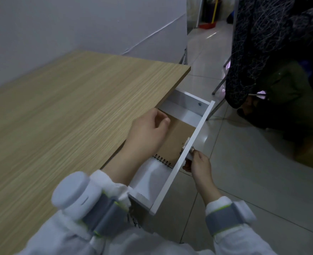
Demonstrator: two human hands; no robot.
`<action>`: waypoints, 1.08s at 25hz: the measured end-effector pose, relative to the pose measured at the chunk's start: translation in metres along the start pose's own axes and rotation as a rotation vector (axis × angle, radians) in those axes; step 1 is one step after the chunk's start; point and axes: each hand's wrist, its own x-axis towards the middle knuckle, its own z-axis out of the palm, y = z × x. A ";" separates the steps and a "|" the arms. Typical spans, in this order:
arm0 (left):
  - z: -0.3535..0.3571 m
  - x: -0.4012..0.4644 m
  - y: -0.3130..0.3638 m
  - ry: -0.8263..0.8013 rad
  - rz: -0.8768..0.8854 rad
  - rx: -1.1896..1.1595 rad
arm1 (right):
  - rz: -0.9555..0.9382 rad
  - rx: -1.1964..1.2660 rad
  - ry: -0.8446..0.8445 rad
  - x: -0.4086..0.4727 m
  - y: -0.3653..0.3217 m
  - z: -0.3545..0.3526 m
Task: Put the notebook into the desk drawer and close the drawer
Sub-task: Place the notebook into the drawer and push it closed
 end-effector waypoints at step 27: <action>-0.117 -0.006 -0.105 0.098 0.111 0.592 | -0.080 -0.041 -0.107 0.001 0.008 -0.007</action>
